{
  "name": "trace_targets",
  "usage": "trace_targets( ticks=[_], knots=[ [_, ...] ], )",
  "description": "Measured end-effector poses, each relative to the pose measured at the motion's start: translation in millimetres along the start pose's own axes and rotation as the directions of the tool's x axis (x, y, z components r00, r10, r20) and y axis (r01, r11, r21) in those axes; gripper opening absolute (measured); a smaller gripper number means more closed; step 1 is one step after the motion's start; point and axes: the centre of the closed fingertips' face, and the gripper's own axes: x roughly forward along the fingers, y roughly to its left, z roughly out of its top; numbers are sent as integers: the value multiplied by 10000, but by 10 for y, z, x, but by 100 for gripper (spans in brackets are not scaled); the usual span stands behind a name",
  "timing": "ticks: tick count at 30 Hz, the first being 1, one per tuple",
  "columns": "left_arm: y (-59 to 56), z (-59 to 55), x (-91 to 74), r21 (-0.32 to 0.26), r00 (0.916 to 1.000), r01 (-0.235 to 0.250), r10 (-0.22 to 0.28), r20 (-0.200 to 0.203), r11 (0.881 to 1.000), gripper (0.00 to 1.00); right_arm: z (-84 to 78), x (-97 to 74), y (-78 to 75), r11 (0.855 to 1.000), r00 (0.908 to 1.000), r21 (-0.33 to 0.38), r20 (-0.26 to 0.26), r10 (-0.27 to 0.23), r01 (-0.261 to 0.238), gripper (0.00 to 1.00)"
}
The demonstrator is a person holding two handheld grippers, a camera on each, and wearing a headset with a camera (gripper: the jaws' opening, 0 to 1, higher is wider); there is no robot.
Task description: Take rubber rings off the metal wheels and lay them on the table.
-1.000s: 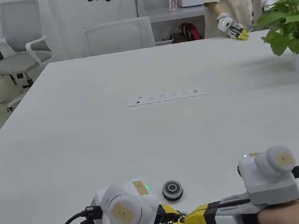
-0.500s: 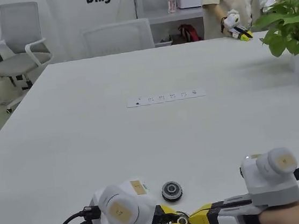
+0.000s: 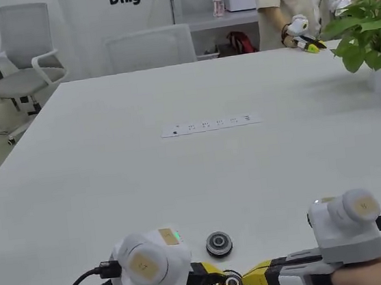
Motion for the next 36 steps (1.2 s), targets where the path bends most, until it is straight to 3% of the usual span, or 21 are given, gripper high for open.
trace_targets(
  ticks=[4, 15, 26, 36],
  knots=[
    [13, 10, -43, 104, 10000, -30, 30, 20, 9999, 10, 5, 4, 2, 10000, 10000, -11, 0, 9, -9, 0],
    [-35, 114, -190, 145, 9990, 278, -283, 356, 9995, 31, 21, -6, 10, 10000, 10000, -29, 55, 27, -27, 0],
    [6, 167, -376, 25, 9976, 222, -223, 661, 9997, 45, 34, -10, 15, 10000, 10000, -20, 77, 63, -63, 0],
    [-28, 235, -558, -114, 9950, 241, -229, 967, 9996, 57, 57, -10, 47, 9997, 9997, -10, 119, 226, -226, 0]
  ],
)
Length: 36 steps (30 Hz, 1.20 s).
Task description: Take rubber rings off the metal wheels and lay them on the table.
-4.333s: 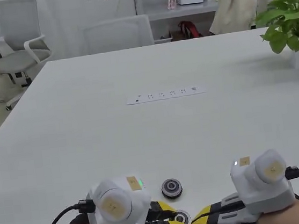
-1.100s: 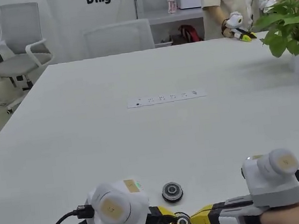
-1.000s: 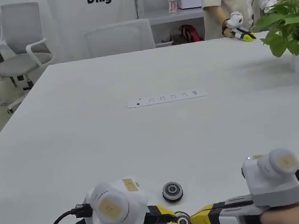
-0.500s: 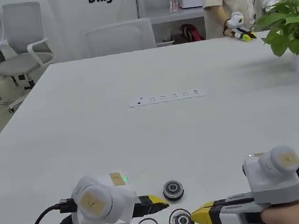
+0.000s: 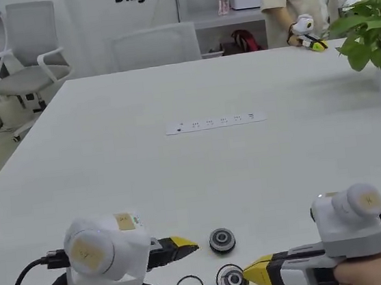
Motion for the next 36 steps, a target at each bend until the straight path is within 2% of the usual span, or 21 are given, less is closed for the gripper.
trace_targets(
  ticks=[8, 13, 19, 26, 36],
  knots=[
    [-24, 1, -148, 88, 10000, -19, 19, 79, 10000, 68, 26, -9, 40, 10000, 10000, -37, -6, 93, -93, 0],
    [6, -35, -234, 32, 9999, -142, 141, 57, 9999, 72, 45, -9, 67, 9998, 9999, -99, -23, 161, -162, 0],
    [55, -37, -326, -127, 9994, -322, 324, 153, 9994, 75, 78, 4, 112, 9995, 9996, -162, -41, 266, -267, 0],
    [77, -105, -419, -115, 9989, -461, 461, 37, 9989, 77, 143, 26, 168, 9987, 9991, -266, -52, 424, -426, 0],
    [120, -134, -534, -200, 9973, -722, 723, 85, 9972, 80, 254, 129, 257, 9962, 9977, -543, -146, 669, -676, 0]
  ],
)
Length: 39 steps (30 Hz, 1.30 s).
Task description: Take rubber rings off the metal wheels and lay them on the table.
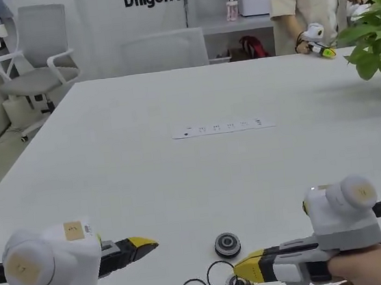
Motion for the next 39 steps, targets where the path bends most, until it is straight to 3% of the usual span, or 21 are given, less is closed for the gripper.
trace_targets(
  ticks=[13, 39],
  knots=[
    [87, -43, -113, -106, 9996, -274, 273, -7, 9996, 82, 31, 151, 62, 9994, 9994, -268, -273, 203, -210, 0],
    [104, -179, -205, 85, 9982, -432, 435, -414, 9990, 83, -63, 410, 81, 9983, 9956, -520, -909, 220, -268, 0]
  ],
)
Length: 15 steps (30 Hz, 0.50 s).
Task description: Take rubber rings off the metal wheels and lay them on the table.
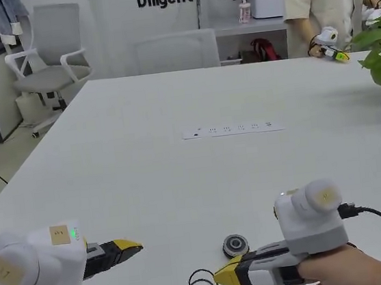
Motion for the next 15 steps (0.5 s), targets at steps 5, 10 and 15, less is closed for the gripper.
trace_targets(
  ticks=[5, 10, 15],
  knots=[
    [-1, -9, 9, -34, 10000, 1, -1, -9, 10000, 83, -37, 35, 27, 9999, 9998, -123, -181, 62, -64, 0],
    [-5, 13, 14, -70, 10000, 23, -22, 71, 10000, 83, -58, 63, 41, 9995, 9995, -317, -307, 46, -56, 0],
    [2, 13, 12, -96, 9999, 10, -9, 104, 10000, 83, -73, 79, 48, 9983, 9993, -591, -376, -21, -1, 0]
  ],
)
